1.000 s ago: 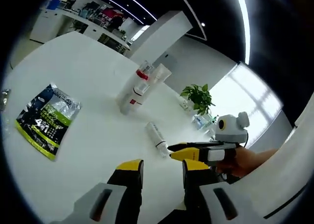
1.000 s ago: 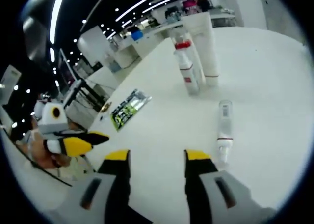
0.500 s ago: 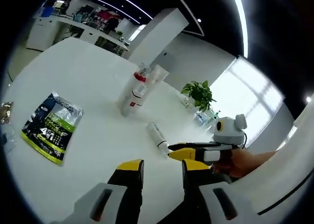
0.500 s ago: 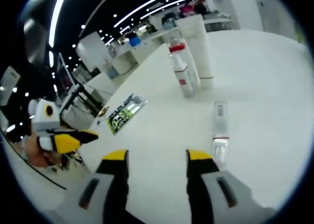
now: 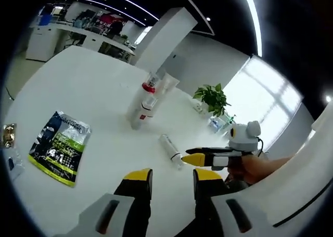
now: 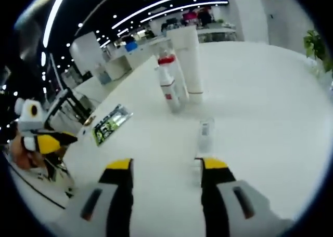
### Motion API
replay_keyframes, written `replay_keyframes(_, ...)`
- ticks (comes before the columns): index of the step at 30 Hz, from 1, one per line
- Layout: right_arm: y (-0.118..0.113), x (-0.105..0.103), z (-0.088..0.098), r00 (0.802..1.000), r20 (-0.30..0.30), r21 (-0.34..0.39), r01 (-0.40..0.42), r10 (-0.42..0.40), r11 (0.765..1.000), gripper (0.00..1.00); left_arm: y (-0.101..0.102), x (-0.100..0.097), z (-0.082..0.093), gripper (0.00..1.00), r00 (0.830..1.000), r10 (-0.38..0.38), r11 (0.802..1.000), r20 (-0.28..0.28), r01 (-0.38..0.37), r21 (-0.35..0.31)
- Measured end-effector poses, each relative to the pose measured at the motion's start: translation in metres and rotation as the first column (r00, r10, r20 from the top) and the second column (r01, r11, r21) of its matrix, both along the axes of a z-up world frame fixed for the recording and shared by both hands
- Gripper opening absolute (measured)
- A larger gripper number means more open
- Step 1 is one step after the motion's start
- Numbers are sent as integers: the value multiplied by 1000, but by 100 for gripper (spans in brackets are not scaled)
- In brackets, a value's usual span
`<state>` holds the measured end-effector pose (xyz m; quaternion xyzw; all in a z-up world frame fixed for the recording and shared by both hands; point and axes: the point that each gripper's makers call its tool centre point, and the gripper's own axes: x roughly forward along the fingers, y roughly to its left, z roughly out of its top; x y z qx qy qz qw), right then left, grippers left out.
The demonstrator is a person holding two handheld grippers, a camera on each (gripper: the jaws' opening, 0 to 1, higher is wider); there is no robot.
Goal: Arrange the skincare products in the storage area until every visible bottle or jar stands upright without overlapping.
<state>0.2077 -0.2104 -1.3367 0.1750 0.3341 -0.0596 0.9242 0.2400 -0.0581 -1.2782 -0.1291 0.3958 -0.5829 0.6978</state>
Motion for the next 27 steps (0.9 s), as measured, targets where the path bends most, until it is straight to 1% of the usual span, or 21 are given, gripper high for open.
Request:
replay_keyframes(1,-1,0,-1,1000,-3,2,2,-2,1000,51,0,1,0,32,1000,2,1000,0,-2,2)
replay_keyframes(2,-7,-3,-8,999,-29,5,24,-23,1000,51,1,1,0,32,1000,5,1000,-1,-5,3)
replay_keyframes(6,-17,-7,-23,995,-70,19,65,-64,998,51,2,4,0,32,1000,10,1000,4,-10,8)
replay_keyframes(9,-21,-9,-31,992,-89,28,88,-85,996,50,4,7,-1,32,1000,16,1000,6,-16,12)
replay_keyframes(12,-20,-8,-35,992,-101,30,83,-80,996,50,4,10,-2,32,1000,21,1000,5,-21,19)
replay_keyframes(15,-21,-6,-41,990,-121,15,73,-70,997,48,4,12,-2,32,1000,22,1000,2,-22,19)
replay_keyframes(21,-26,-4,-49,985,-160,-14,64,-66,998,42,1,16,0,32,1000,17,1000,6,-17,13)
replay_keyframes(27,-26,-4,-56,980,-196,-45,25,-34,999,33,-1,15,-1,32,1000,11,1000,4,-11,15)
